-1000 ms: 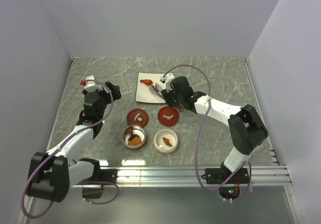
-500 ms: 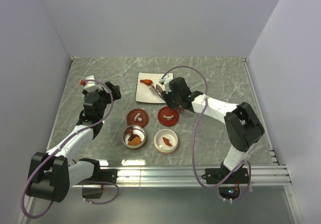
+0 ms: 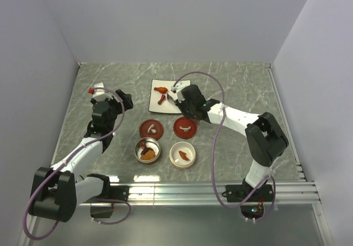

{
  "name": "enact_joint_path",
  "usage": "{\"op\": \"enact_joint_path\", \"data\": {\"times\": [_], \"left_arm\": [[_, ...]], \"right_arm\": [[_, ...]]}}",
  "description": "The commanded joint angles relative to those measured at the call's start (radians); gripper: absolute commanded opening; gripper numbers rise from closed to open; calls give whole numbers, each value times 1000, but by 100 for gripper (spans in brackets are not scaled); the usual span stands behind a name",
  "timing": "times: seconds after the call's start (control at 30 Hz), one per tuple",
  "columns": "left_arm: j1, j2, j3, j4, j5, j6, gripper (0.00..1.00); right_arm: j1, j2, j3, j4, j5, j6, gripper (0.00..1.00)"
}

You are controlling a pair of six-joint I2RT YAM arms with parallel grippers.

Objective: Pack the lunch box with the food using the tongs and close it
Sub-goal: Pick up the food using the clamp

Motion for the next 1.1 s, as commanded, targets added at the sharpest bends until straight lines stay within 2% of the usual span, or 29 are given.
{"op": "enact_joint_path", "data": {"times": [0.0, 0.23, 0.3, 0.7, 1.07], "left_arm": [[-3, -22, -4, 48, 1, 0, 100], [-5, -20, -3, 50, 3, 0, 99], [-3, -23, -6, 50, 1, -1, 99], [-5, -25, -8, 48, -2, 0, 99], [-5, -37, -12, 50, -3, -1, 100]], "right_arm": [[12, -36, 24, 9, 31, -7, 29], [18, -111, -8, 29, 37, -3, 30], [19, -114, -5, 28, 28, 0, 33], [39, -53, 47, -18, 48, 26, 45], [50, -26, 65, -7, 14, 42, 47]]}}
